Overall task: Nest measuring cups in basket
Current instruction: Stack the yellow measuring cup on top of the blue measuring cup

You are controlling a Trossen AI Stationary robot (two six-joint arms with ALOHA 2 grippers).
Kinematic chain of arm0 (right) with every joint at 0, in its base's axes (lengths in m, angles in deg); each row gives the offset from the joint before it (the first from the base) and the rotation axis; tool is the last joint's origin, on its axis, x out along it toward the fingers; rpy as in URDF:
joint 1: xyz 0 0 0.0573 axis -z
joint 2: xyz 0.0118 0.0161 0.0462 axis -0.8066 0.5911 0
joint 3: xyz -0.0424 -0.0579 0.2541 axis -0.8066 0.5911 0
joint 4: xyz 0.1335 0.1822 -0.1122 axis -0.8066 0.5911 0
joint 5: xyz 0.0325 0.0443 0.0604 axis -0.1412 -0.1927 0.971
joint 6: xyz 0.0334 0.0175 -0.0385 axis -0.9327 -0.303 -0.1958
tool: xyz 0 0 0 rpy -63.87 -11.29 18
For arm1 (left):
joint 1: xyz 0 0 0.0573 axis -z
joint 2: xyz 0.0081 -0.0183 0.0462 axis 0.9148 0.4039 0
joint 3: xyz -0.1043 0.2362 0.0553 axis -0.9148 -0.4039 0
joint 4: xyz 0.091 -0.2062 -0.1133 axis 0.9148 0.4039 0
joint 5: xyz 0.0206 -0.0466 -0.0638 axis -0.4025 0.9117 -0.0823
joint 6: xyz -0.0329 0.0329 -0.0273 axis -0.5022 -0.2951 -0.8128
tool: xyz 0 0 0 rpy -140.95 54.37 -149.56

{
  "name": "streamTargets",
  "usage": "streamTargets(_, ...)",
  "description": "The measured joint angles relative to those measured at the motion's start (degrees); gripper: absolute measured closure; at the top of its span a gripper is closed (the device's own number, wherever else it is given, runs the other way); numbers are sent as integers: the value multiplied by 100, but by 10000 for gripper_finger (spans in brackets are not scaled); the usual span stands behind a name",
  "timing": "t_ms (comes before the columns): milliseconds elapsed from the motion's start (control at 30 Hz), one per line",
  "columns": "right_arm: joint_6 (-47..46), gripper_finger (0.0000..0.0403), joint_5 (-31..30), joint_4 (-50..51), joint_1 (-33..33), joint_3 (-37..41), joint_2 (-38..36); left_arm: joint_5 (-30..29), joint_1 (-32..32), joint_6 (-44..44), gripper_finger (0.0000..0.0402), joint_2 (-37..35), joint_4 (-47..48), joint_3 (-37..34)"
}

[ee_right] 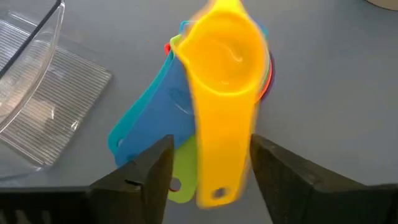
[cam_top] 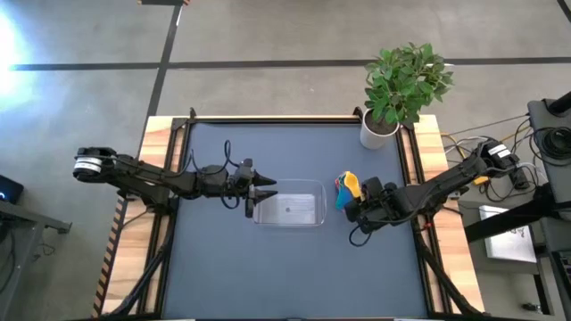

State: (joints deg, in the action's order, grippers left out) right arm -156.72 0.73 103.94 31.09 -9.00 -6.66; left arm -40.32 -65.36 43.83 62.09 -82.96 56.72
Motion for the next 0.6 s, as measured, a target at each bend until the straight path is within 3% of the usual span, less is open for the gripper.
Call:
streamTargets(333, 337, 126, 1, -173, -4, -143, -8, 1, 0, -3, 250, 0, 0, 0)
streamTargets(467, 527, 118, -72, -66, -4, -255, -50, 1, -1, -4, 250, 0, 0, 0)
streamTargets(600, 221, 131, -605, 350, 3, -308, -72, 1, -1, -4, 250, 0, 0, 0)
